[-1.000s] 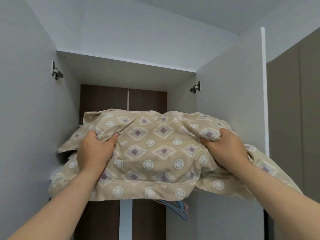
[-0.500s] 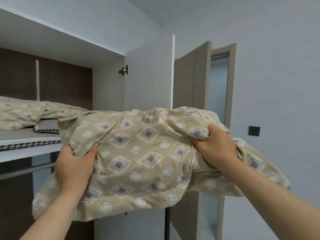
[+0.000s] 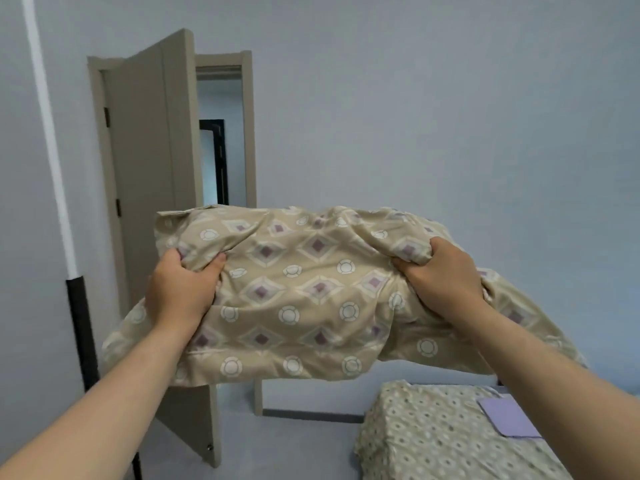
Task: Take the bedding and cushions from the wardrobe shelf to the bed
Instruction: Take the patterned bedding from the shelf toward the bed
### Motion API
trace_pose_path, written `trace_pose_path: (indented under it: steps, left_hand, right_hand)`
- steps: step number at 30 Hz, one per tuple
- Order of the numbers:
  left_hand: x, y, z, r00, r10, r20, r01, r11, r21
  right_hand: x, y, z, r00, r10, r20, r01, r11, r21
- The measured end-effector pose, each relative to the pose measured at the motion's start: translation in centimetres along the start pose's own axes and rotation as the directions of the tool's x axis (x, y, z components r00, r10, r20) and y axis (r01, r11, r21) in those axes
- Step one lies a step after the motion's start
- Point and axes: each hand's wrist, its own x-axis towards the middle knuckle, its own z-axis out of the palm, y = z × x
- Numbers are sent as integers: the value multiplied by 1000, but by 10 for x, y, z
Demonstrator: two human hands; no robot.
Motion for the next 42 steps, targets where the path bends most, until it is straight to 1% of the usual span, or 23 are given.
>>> trace_pose_path:
  steps: [4, 8, 12, 14, 17, 19, 23, 27, 28, 31, 33, 35, 39, 42]
  left_hand:
    - [-41, 26, 94, 987, 16, 162, -9, 999, -45]
    - [-75, 50, 170, 957, 37, 287, -8, 995, -103]
    - [-107, 68, 260, 912, 68, 405, -7, 989, -149]
    - [-115, 68, 291, 893, 63, 446, 16, 985, -171]
    - [-134, 69, 367, 845, 105, 524, 9, 978, -210]
    - [-149, 70, 428, 788, 135, 601, 11, 972, -233]
    - [-177, 73, 558, 660, 218, 719, -1, 957, -289]
    - [-215, 75, 664, 490, 279, 826, 10, 946, -325]
    - [-229, 77, 686, 437, 298, 849, 9, 942, -335]
    - [-275, 75, 731, 287, 336, 897, 20, 934, -356]
    - [-307, 66, 748, 204, 343, 917, 22, 935, -355]
    - [-341, 52, 763, 110, 355, 928, -15, 934, -356]
    - [-416, 6, 786, -81, 378, 922, -101, 917, -385]
    - [-469, -35, 798, -193, 425, 885, -140, 880, -453]
  right_hand:
    - [-1, 86, -42, 993, 96, -63, -102, 990, -102]
    - [0, 147, -76, 980, 176, -97, -192, 962, -195]
    - [12, 205, -98, 953, 256, -165, -296, 905, -305]
    - [13, 221, -104, 941, 284, -185, -333, 881, -337]
    - [19, 266, -103, 904, 353, -241, -423, 821, -383]
    - [24, 300, -96, 859, 420, -293, -509, 762, -400]
    - [37, 369, -71, 741, 537, -403, -670, 639, -378]
    - [41, 418, -53, 602, 633, -488, -798, 488, -353]
    - [39, 430, -50, 563, 647, -514, -826, 443, -348]
    - [23, 451, -44, 440, 676, -590, -897, 302, -323]
    - [3, 463, -35, 368, 692, -621, -928, 231, -293]
    - [-22, 480, -22, 288, 705, -649, -954, 155, -255]
    - [-87, 517, 20, 150, 756, -637, -981, 32, -193]
    - [-141, 548, 63, 53, 761, -647, -991, -42, -130]
